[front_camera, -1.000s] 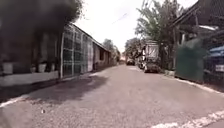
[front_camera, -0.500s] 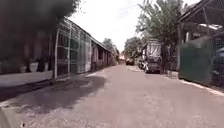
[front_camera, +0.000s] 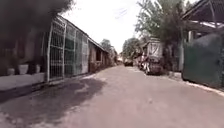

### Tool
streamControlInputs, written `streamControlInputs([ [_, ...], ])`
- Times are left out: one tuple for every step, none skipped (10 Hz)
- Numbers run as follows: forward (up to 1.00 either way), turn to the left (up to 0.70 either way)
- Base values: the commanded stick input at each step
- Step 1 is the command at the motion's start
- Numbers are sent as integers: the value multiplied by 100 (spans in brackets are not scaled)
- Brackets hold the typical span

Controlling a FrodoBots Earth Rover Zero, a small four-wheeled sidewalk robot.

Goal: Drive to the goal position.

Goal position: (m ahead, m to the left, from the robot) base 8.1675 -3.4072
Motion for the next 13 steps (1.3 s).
streamControlInputs([
  [70, 0],
  [70, 0],
  [70, 0],
  [70, 0],
  [70, 0],
  [70, 0],
  [70, 0],
  [70, 0],
  [70, 0],
  [70, 0],
  [70, 0],
  [70, 0],
  [70, 0],
])
